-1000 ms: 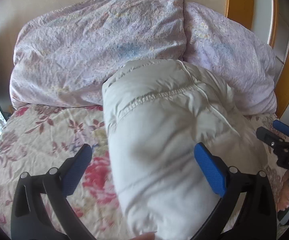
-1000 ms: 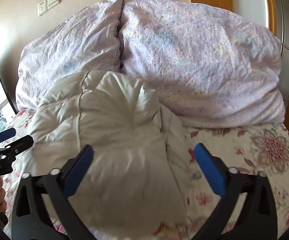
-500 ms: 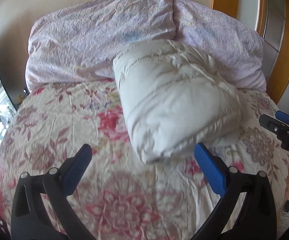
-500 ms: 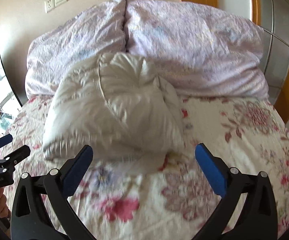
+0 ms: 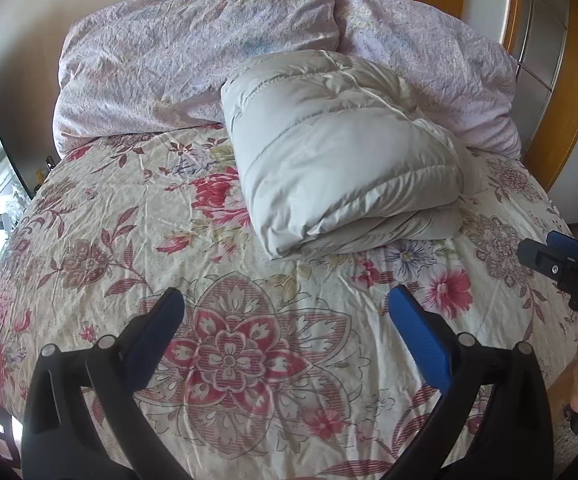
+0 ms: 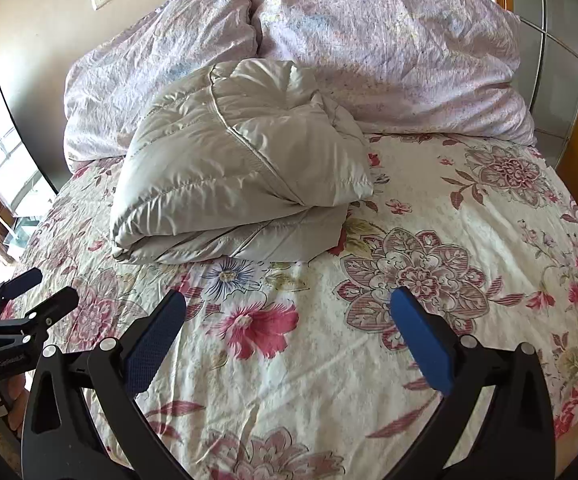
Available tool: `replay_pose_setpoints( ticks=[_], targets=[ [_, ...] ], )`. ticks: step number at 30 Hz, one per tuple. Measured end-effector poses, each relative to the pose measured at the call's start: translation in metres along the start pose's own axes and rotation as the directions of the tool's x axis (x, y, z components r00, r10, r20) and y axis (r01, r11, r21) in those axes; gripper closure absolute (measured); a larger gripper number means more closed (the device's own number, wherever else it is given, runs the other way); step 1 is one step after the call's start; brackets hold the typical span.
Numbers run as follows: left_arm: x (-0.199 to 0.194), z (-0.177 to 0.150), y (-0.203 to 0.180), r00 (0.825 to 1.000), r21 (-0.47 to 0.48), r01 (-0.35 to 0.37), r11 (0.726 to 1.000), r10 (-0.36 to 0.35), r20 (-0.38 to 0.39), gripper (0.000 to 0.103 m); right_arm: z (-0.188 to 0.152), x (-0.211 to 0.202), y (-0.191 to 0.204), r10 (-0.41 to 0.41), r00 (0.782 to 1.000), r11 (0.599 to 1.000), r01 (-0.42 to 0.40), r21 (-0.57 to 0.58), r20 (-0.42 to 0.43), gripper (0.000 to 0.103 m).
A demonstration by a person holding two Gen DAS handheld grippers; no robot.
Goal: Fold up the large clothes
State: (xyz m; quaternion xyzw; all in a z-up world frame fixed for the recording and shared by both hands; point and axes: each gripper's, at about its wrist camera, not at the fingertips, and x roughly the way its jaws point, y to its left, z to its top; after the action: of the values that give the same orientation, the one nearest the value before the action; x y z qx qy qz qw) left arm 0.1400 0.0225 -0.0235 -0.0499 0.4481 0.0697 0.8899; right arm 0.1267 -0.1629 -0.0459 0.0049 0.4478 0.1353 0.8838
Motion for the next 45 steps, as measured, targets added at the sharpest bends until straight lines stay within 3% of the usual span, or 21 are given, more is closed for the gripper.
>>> replay_pose_setpoints(
  ticks=[6, 21, 30, 45],
  targets=[
    [-0.002, 0.004, -0.006, 0.999, -0.006, 0.034, 0.999, -0.034, -0.037, 0.002, -0.001, -0.015, 0.007, -0.005, 1.000, 1.000, 0.005, -0.025, 0.003, 0.001],
    [-0.019, 0.001, -0.011, 0.993, -0.039, 0.101, 0.994, -0.103, -0.054, 0.002, -0.003, -0.038, 0.014, 0.075, 0.997, 0.997, -0.075, -0.002, 0.023, 0.001],
    [-0.026, 0.001, -0.017, 0.993, -0.035, 0.113, 0.993, -0.114, -0.043, 0.002, -0.005, -0.045, 0.010, 0.140, 0.990, 0.989, -0.141, 0.036, 0.024, 0.001],
    [-0.027, 0.001, -0.024, 0.987, -0.042, 0.146, 0.988, -0.148, -0.054, 0.002, -0.007, -0.046, 0.006, 0.165, 0.986, 0.984, -0.166, 0.059, 0.017, 0.001]
  ],
)
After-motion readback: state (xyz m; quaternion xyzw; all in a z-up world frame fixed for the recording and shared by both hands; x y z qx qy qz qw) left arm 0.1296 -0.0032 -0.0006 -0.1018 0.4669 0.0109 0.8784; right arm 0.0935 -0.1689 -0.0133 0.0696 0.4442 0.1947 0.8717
